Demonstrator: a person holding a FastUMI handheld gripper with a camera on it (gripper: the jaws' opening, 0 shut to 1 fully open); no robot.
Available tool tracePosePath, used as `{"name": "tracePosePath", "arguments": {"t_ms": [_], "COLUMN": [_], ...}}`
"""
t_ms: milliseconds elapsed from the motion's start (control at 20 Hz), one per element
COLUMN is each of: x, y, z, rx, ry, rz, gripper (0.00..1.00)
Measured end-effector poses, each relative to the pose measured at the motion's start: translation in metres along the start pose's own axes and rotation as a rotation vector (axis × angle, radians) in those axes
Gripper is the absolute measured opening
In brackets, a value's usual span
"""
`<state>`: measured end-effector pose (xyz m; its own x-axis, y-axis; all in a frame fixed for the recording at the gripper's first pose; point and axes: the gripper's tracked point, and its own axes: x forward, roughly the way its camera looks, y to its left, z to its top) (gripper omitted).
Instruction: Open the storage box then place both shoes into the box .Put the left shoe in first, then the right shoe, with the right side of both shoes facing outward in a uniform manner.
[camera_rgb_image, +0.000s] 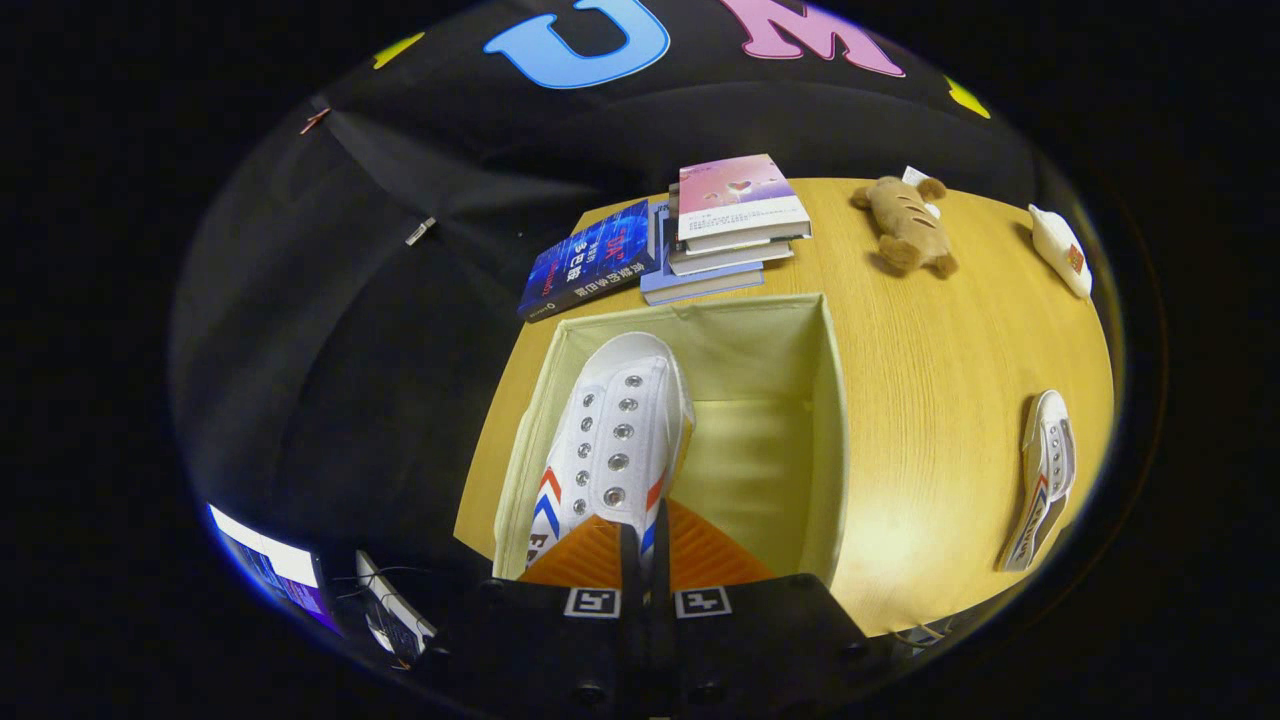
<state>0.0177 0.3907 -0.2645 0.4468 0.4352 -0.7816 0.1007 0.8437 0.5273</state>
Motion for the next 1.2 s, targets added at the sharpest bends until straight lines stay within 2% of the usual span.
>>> {"name": "tracePosePath", "arguments": {"t_ms": [200,250,350,400,500,650,800,900,1100,1200], "x": [0.013,0.017,0.012,0.011,0.005,-0.007,-0.027,-0.047,-0.09,-0.112], "y": [0.006,0.016,0.031,0.032,0.029,0.026,0.01,-0.006,-0.056,-0.093], "z": [-0.004,-0.009,-0.015,-0.015,-0.017,-0.014,-0.007,0.001,0.02,0.024], "rx": [0.049,0.063,0.085,0.065,0.025,-0.006,-0.057,-0.087,-0.137,-0.146], "ry": [0.009,0.015,0.043,0.043,0.044,0.017,-0.033,-0.081,-0.197,-0.238], "rz": [0.026,0.066,0.142,0.147,0.149,0.155,0.144,0.135,0.066,0.002], "gripper": [0.06,0.09,0.44,0.61,0.86,0.9,0.98,0.97,0.97,0.98]}}
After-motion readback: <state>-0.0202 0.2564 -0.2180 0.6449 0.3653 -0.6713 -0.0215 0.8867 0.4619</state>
